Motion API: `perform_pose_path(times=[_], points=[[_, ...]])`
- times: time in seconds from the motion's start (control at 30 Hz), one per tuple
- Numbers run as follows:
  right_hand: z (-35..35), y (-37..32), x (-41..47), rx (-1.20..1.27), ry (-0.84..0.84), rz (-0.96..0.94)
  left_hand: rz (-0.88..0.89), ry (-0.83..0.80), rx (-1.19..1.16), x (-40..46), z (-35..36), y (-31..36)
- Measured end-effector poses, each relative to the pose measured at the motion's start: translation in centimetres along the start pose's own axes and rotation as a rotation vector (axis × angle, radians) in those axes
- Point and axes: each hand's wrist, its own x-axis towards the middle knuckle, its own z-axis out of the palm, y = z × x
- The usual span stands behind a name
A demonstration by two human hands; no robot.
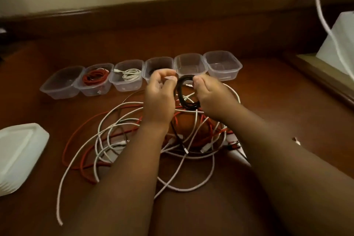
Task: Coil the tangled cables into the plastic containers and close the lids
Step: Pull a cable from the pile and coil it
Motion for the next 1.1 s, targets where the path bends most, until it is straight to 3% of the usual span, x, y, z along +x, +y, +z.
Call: perform_pose_path(times=[0.17,0.27,0.33,0.43,0.57,0.73,0.83,0.93,1.1], points=[[-0.4,1.7,0.7,0.396,0.007,0.067,0.201,0.012,0.137,0.7,-0.4,-1.2],[-0.3,2.2,0.5,0.356,0.017,0.002,0.217,0.025,0.240,0.5,0.0,-1.3],[0.0,2.5,0.3,0.281,0.063,-0.020,0.082,-0.005,0.164,0.3,0.4,-1.3],[0.1,2.9,0.4,0.181,0.136,-0.044,-0.167,-0.080,-0.187,0.0,1.0,-0.8],[0.2,3.5,0.6,0.016,0.151,-0.086,-0.263,-0.257,-0.292,-0.5,0.8,-0.6],[0.3,3.3,0.6,-0.211,0.092,-0.135,-0.518,-0.399,-0.499,-0.7,0.0,-0.7],[0.4,3.2,0.6,-0.312,0.069,-0.116,-0.522,-0.415,-0.616,-0.8,-0.1,-0.6],[0.4,3.5,0.8,-0.304,0.079,-0.104,-0.469,-0.366,-0.455,-0.6,0.2,-0.8],[0.5,4.3,1.0,-0.271,0.125,-0.098,-0.193,-0.172,-0.036,-0.6,0.6,-1.2]])
